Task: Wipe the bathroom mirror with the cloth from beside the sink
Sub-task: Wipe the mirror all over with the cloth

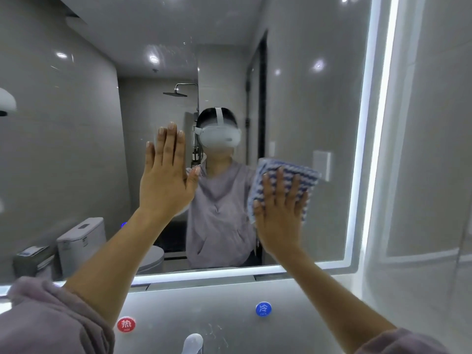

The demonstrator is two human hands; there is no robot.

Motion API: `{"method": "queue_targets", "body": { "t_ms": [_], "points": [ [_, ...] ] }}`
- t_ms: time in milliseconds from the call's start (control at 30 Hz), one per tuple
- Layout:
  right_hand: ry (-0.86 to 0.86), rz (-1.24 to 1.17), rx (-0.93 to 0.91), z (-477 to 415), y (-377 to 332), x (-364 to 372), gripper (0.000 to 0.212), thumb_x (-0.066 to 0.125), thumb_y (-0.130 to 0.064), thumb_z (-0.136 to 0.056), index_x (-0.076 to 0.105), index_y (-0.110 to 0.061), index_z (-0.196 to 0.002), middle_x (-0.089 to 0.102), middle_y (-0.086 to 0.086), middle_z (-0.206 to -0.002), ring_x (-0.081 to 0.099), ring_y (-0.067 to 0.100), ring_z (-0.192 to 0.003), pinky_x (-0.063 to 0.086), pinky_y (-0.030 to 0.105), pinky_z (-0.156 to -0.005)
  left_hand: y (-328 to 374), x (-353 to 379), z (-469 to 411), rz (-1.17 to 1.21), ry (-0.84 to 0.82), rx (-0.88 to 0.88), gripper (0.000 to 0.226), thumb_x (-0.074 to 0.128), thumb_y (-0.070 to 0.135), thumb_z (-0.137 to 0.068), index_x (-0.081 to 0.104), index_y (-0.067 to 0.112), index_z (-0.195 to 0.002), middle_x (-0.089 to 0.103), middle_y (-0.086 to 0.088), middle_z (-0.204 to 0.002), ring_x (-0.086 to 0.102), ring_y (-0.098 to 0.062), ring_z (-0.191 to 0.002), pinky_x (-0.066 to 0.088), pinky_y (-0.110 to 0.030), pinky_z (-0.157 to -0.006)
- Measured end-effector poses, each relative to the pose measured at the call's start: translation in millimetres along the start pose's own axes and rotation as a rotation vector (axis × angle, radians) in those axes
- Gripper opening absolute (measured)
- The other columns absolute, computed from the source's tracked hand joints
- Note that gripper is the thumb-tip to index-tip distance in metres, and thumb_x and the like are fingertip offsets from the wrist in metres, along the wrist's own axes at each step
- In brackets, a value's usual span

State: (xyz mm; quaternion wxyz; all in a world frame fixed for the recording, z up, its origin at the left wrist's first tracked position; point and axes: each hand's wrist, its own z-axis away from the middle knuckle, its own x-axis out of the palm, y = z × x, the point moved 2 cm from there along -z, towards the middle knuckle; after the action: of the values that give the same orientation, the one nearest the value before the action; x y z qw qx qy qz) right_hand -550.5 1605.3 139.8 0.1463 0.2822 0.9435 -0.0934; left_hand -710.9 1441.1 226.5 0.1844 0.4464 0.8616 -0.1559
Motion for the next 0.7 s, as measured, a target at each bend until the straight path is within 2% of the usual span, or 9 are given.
{"method": "queue_targets", "body": {
  "t_ms": [67, 133, 333, 433, 567, 700],
  "points": [
    [-0.045, 0.022, -0.037, 14.1, -30.3, 9.7, 0.063, 0.026, -0.041, -0.098, 0.007, -0.018, -0.153, 0.007, 0.011, -0.159, 0.004, 0.04, -0.144, 0.01, 0.063, -0.113, -0.2, -0.3, -0.1, -0.002, 0.004, 0.004, 0.076, 0.019, 0.05, -0.093, -0.005, 0.005, -0.15, -0.01, -0.013, -0.159, -0.009, -0.027, -0.147, -0.005, -0.043, -0.12],
    [-0.087, 0.043, -0.078, 26.8, -57.0, 19.8, 0.059, 0.028, -0.042, -0.098, 0.022, -0.018, -0.152, 0.017, 0.012, -0.158, 0.002, 0.037, -0.145, 0.007, 0.064, -0.112, -1.1, -0.7, -0.6, -0.007, 0.001, 0.005, 0.077, 0.017, 0.051, -0.093, -0.006, 0.005, -0.15, -0.011, -0.013, -0.159, -0.011, -0.026, -0.147, -0.007, -0.042, -0.12],
    [-0.153, 0.095, -0.103, 42.9, -89.6, 29.8, 0.061, 0.035, -0.047, -0.097, 0.021, -0.022, -0.151, 0.025, 0.008, -0.157, 0.022, 0.036, -0.143, 0.008, 0.057, -0.113, -2.1, 0.8, -0.3, -0.036, -0.004, 0.01, 0.077, 0.021, 0.05, -0.094, -0.008, 0.006, -0.15, -0.013, -0.013, -0.159, -0.012, -0.026, -0.147, -0.004, -0.043, -0.12],
    [-0.173, 0.082, -0.146, 39.8, -80.6, 25.0, 0.062, 0.035, -0.05, -0.097, 0.021, -0.023, -0.151, 0.027, 0.007, -0.157, 0.02, 0.034, -0.144, 0.008, 0.055, -0.114, -3.2, 1.3, -0.6, -0.035, -0.01, 0.013, 0.077, 0.02, 0.052, -0.094, -0.009, 0.006, -0.15, -0.014, -0.012, -0.159, -0.013, -0.026, -0.147, -0.005, -0.043, -0.12],
    [-0.187, 0.078, -0.213, 38.5, -65.3, 20.2, 0.058, 0.031, -0.051, -0.097, 0.032, -0.023, -0.148, 0.029, 0.005, -0.156, 0.018, 0.033, -0.144, 0.004, 0.055, -0.114, -4.1, 0.3, 1.3, -0.033, -0.013, 0.015, 0.078, 0.02, 0.052, -0.094, -0.009, 0.006, -0.15, -0.014, -0.012, -0.159, -0.013, -0.025, -0.147, -0.005, -0.042, -0.12],
    [-0.181, 0.089, -0.281, 36.2, -32.2, 15.8, 0.058, 0.029, -0.051, -0.098, 0.028, -0.024, -0.15, 0.021, 0.005, -0.157, 0.015, 0.036, -0.144, 0.009, 0.056, -0.116, -4.4, -0.7, -0.3, -0.024, -0.02, 0.021, 0.077, 0.021, 0.052, -0.095, -0.008, 0.006, -0.15, -0.012, -0.012, -0.159, -0.012, -0.026, -0.147, -0.003, -0.043, -0.12]
  ]
}}
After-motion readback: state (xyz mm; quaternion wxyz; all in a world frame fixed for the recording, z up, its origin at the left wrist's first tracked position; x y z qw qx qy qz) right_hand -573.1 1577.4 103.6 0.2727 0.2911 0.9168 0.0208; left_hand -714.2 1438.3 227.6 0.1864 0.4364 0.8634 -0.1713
